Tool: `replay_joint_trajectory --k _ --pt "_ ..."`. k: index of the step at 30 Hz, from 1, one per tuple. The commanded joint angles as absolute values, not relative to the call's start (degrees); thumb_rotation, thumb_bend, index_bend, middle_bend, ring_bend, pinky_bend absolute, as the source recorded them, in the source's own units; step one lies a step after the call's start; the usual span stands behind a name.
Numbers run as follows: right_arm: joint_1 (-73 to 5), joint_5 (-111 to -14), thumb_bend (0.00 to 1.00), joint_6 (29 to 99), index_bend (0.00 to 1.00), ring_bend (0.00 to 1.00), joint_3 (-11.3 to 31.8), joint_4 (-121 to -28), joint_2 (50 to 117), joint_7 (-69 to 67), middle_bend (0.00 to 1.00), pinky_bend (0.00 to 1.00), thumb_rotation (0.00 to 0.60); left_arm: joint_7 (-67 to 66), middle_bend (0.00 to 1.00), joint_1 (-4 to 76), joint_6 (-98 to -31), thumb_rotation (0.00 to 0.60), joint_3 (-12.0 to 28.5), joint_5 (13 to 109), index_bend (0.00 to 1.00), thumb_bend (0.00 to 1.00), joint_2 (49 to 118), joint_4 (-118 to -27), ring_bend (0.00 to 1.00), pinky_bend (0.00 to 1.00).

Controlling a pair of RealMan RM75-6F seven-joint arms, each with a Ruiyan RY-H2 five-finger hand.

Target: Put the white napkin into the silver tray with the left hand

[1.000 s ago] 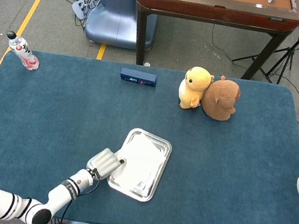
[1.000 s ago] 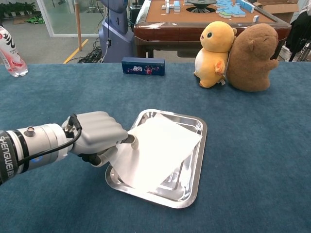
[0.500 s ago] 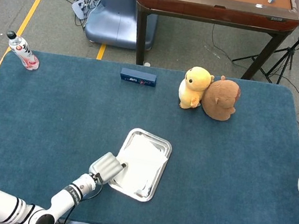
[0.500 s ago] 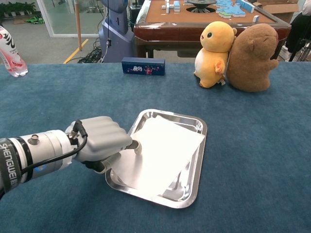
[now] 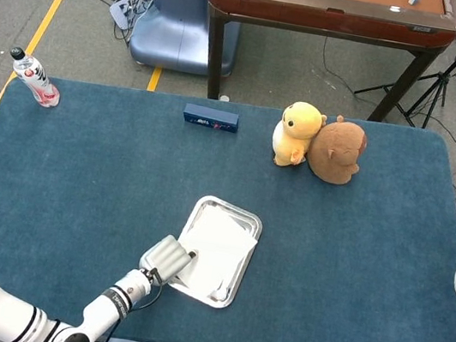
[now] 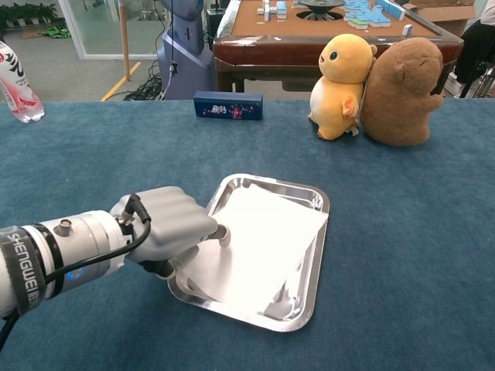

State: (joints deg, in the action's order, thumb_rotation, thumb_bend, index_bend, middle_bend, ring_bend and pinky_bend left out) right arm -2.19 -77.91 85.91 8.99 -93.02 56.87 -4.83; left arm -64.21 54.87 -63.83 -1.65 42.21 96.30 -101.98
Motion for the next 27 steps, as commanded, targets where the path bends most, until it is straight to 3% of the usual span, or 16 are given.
replay_joint_trajectory --k 1,27 --pt "-2.20 -77.86 0.39 85.89 0.33 0.16 9.02 -92.99 56.89 -4.91 0.31 0.30 0.600 -64.29 0.81 55.05 -64.03 0.600 -1.54 41.94 0.21 0.76 96.69 -102.05 0.54 0.67" --pt "-2.19 -77.32 0.39 85.61 0.33 0.16 9.23 -92.78 56.74 -5.30 0.31 0.30 0.600 -63.90 0.82 56.38 -66.46 0.600 -0.21 36.08 0.20 0.80 98.35 -103.73 0.56 0.68"
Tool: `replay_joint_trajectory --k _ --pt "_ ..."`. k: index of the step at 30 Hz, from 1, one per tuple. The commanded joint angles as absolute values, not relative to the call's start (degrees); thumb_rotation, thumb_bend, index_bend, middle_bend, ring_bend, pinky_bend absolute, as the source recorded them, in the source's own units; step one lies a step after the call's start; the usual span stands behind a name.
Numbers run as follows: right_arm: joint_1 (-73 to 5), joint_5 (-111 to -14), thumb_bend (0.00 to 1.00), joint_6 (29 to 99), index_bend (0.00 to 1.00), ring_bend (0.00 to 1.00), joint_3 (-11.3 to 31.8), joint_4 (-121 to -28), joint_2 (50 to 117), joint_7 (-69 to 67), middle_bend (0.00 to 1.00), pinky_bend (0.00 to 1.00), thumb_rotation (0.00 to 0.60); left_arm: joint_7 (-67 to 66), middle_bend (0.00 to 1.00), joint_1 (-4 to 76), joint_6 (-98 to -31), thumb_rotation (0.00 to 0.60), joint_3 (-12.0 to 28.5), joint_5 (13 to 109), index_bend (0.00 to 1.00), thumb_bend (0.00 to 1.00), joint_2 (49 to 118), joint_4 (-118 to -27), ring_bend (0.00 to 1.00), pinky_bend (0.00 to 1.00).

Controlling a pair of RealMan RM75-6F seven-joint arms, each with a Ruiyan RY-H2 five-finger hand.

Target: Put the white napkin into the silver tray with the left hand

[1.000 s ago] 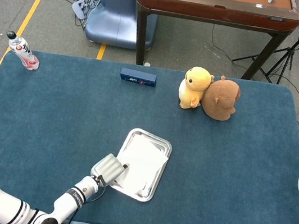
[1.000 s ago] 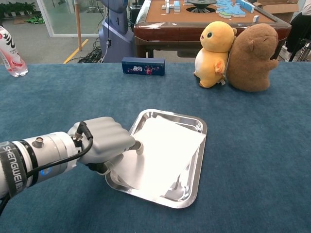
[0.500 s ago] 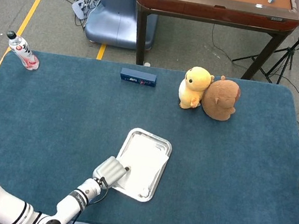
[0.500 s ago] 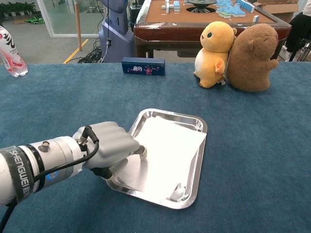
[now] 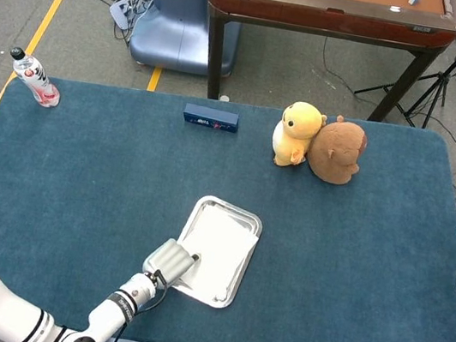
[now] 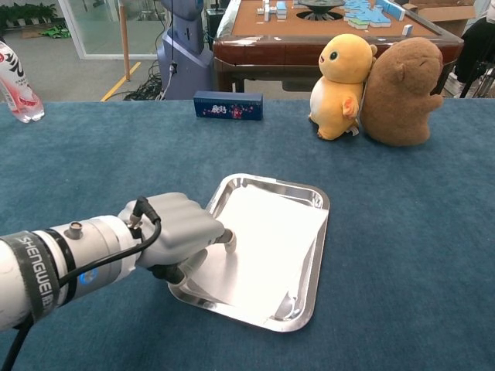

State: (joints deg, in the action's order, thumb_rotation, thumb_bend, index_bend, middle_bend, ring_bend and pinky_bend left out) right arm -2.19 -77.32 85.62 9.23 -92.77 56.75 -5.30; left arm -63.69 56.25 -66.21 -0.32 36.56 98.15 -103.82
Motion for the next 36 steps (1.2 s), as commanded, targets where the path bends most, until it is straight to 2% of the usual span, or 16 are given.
replay_joint_trajectory --k 1,17,27,36 --pt "-2.18 -77.32 0.39 85.62 0.33 0.16 9.23 -92.78 56.73 -5.32 0.31 0.30 0.600 -64.08 0.82 56.49 -66.63 0.600 -0.12 35.69 0.20 0.80 98.52 -103.67 0.56 0.68" --pt "-2.16 -77.21 0.39 85.59 0.33 0.16 9.33 -92.68 56.68 -5.65 0.31 0.30 0.600 -65.51 0.83 57.44 -68.89 0.600 0.47 33.28 0.16 0.81 99.74 -104.49 0.57 0.68" --pt "-2.22 -77.25 0.39 85.48 0.33 0.16 9.27 -92.68 56.74 -5.44 0.31 0.30 0.600 -65.01 0.83 57.06 -70.88 0.600 0.17 35.58 0.16 0.81 98.75 -105.81 0.57 0.68" --pt "-2.26 -77.13 0.39 85.37 0.33 0.16 9.26 -92.66 56.82 -5.27 0.31 0.30 0.600 -63.78 0.83 56.30 -70.92 0.600 -1.35 40.47 0.17 0.81 95.10 -105.85 0.57 0.69"
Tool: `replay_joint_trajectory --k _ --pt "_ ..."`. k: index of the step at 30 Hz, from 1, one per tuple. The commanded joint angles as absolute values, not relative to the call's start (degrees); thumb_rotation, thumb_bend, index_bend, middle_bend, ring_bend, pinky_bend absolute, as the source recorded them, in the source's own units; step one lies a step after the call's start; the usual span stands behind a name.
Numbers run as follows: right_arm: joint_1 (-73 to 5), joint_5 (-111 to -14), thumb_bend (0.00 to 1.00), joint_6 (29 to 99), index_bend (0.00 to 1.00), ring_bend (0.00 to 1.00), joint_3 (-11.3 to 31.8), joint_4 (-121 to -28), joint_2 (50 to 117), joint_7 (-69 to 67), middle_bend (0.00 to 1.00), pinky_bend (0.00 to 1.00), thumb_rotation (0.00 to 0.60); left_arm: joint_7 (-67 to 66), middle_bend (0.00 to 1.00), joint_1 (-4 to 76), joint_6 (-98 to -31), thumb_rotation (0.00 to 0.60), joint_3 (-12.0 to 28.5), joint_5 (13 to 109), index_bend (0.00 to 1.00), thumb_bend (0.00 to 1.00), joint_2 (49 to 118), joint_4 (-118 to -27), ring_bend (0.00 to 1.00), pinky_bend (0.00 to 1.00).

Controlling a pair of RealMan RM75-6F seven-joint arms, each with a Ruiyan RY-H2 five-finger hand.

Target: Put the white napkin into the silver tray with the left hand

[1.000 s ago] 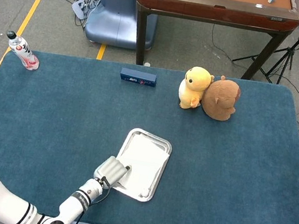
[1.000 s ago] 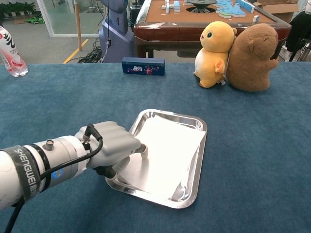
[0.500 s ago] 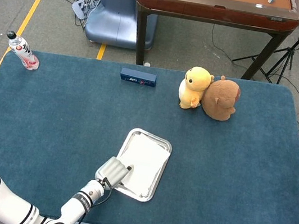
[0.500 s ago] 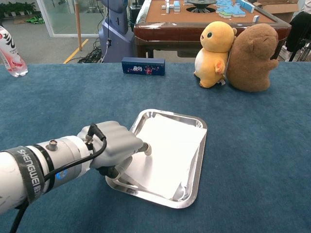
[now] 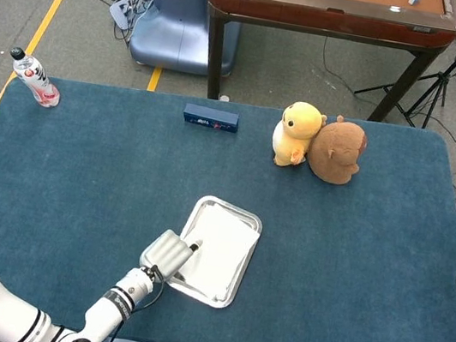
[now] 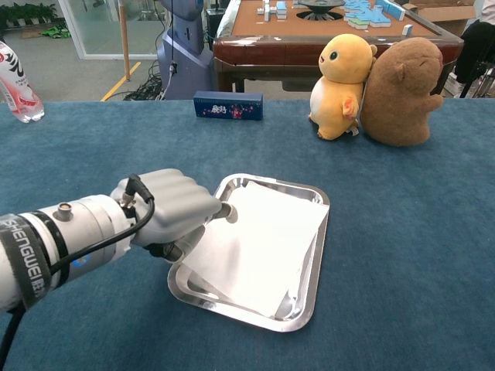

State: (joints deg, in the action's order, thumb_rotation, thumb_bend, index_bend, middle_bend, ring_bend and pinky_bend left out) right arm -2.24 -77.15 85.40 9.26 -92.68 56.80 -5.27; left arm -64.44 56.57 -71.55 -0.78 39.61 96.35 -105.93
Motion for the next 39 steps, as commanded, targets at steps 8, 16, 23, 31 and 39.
replay_joint_trajectory --k 8,16,23,31,39 --pt "-2.43 -76.97 0.39 84.97 0.33 0.16 9.20 -92.47 57.02 -4.96 0.31 0.30 0.600 -62.05 0.83 55.89 -67.92 0.600 -2.50 40.91 0.20 0.81 91.69 -106.89 0.57 0.69" --pt "-2.45 -76.95 0.39 84.96 0.33 0.16 9.24 -92.40 57.07 -5.08 0.31 0.30 0.600 -61.80 0.83 55.66 -67.29 0.600 -3.20 41.30 0.20 0.81 91.02 -107.88 0.57 0.69" --pt "-2.44 -76.87 0.39 84.90 0.33 0.16 9.26 -92.34 57.03 -5.22 0.31 0.30 0.600 -61.79 0.83 55.61 -66.85 0.600 -3.33 40.25 0.21 0.81 91.24 -107.72 0.57 0.69" --pt "-2.42 -76.82 0.39 84.88 0.33 0.16 9.28 -92.30 56.97 -5.38 0.31 0.30 0.600 -61.82 0.83 55.73 -66.38 0.600 -3.52 39.33 0.21 0.81 91.50 -108.00 0.57 0.69" --pt "-2.31 -76.89 0.39 85.10 0.33 0.16 9.32 -92.31 56.89 -5.68 0.31 0.30 0.600 -61.94 0.83 55.83 -66.23 0.600 -3.82 39.07 0.21 0.81 92.20 -107.78 0.57 0.69"
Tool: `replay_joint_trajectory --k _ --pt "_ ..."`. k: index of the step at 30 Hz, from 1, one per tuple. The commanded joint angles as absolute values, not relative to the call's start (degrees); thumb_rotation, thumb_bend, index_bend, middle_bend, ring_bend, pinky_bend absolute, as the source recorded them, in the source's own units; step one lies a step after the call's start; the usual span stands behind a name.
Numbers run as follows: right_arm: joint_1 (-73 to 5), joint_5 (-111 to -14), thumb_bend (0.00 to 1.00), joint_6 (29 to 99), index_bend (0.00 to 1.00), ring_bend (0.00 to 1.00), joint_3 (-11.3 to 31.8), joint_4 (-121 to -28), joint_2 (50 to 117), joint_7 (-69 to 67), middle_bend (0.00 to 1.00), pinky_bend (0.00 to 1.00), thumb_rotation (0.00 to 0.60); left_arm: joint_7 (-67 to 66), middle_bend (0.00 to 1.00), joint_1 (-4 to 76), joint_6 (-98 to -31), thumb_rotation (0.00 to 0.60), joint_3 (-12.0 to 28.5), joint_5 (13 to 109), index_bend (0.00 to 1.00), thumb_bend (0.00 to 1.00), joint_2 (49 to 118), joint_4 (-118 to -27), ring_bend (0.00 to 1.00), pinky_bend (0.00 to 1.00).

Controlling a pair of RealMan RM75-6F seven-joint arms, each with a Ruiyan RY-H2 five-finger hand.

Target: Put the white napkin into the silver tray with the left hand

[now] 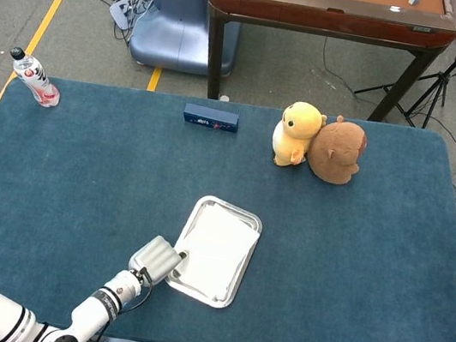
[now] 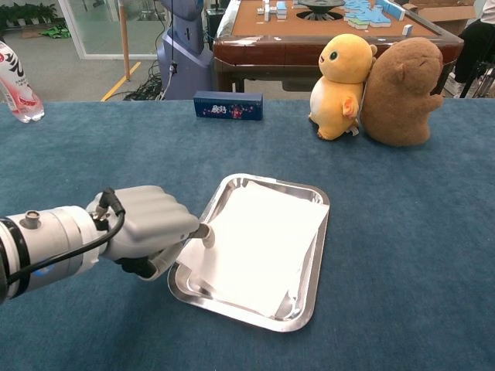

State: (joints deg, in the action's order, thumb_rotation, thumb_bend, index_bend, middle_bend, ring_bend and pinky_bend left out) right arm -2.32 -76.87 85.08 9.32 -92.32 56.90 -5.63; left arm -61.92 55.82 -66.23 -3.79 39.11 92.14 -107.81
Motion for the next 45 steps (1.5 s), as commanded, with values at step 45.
replay_joint_trajectory --k 45 --pt "-2.28 -76.84 0.39 85.05 0.33 0.16 9.35 -92.29 56.84 -5.79 0.31 0.30 0.600 -63.57 0.83 56.68 -67.48 0.600 -4.89 38.30 0.22 0.81 93.61 -110.60 0.57 0.69"
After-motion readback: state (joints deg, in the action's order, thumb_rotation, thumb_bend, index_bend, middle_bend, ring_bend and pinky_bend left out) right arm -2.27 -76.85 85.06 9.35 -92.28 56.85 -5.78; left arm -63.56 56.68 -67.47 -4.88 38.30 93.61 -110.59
